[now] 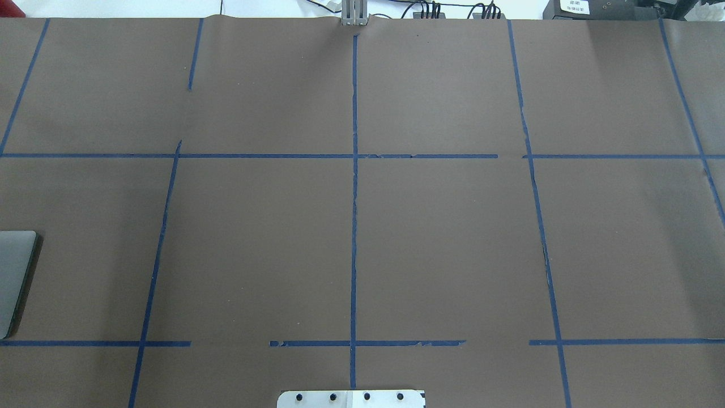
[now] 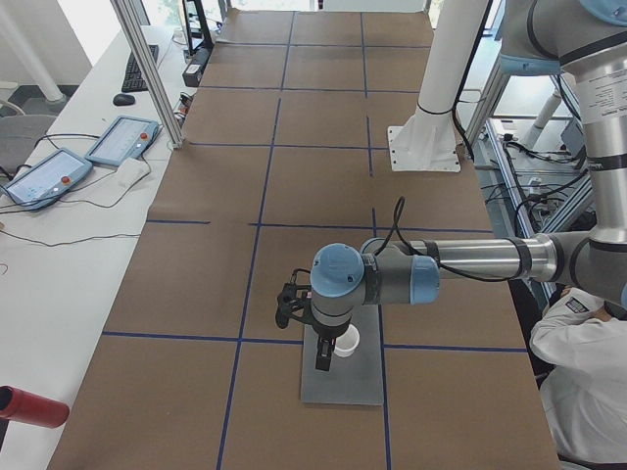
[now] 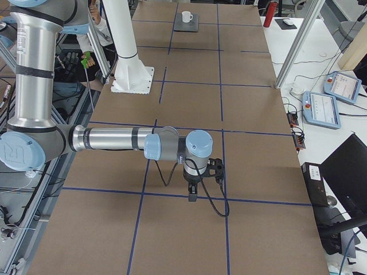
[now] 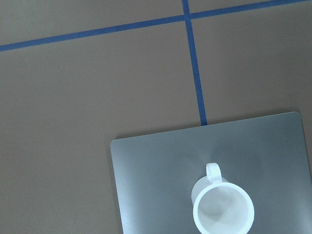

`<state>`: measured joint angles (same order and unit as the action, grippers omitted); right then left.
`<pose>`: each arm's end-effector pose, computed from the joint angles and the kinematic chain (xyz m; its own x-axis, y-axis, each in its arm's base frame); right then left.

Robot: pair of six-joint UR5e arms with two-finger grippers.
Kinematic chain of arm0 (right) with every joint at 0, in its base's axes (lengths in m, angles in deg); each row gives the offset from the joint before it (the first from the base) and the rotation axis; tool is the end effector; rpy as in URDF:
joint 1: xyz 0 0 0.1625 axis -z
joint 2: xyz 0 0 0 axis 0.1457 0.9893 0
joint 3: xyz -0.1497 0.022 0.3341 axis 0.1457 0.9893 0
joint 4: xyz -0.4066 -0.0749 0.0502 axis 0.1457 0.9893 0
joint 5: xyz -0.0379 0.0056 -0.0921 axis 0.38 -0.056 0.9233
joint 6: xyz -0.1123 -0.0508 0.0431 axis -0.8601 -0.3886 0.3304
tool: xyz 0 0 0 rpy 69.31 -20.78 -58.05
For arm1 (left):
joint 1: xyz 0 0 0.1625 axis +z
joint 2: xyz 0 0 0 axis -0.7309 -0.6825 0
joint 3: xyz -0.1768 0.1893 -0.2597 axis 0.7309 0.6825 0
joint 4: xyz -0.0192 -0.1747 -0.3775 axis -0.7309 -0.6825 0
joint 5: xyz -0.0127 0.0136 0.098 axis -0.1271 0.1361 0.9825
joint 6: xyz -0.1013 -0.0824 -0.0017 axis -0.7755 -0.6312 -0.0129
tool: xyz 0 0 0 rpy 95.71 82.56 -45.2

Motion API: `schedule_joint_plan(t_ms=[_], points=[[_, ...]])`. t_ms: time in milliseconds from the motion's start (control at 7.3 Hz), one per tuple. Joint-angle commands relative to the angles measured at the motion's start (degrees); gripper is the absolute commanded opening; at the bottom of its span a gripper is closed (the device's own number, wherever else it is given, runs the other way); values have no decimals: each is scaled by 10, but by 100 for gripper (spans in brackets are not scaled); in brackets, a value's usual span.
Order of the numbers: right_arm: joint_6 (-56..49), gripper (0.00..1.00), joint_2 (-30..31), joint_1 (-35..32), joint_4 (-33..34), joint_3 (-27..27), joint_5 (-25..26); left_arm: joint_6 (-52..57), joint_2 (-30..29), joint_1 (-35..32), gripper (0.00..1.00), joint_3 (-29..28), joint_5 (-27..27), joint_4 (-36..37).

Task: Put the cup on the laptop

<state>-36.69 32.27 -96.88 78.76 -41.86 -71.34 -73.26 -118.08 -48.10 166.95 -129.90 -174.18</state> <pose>0.0368 -0.4416 0.6121 0.7565 -0.0458 0.6524 0.0609 0.9981 -0.0006 -0.0765 -0.3790 0.6228 0.7174 0.1517 -0.6799 -0.0807 0.9875 0.1352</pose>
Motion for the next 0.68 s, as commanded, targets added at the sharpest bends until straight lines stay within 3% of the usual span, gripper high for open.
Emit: schedule_joint_plan(t_ms=[0,548], points=[[0,100,0,0,0,0,1,-3,-6,0,100,-1,0,0],[0,100,0,0,0,0,0,-3,-7,0,100,4,0,0]])
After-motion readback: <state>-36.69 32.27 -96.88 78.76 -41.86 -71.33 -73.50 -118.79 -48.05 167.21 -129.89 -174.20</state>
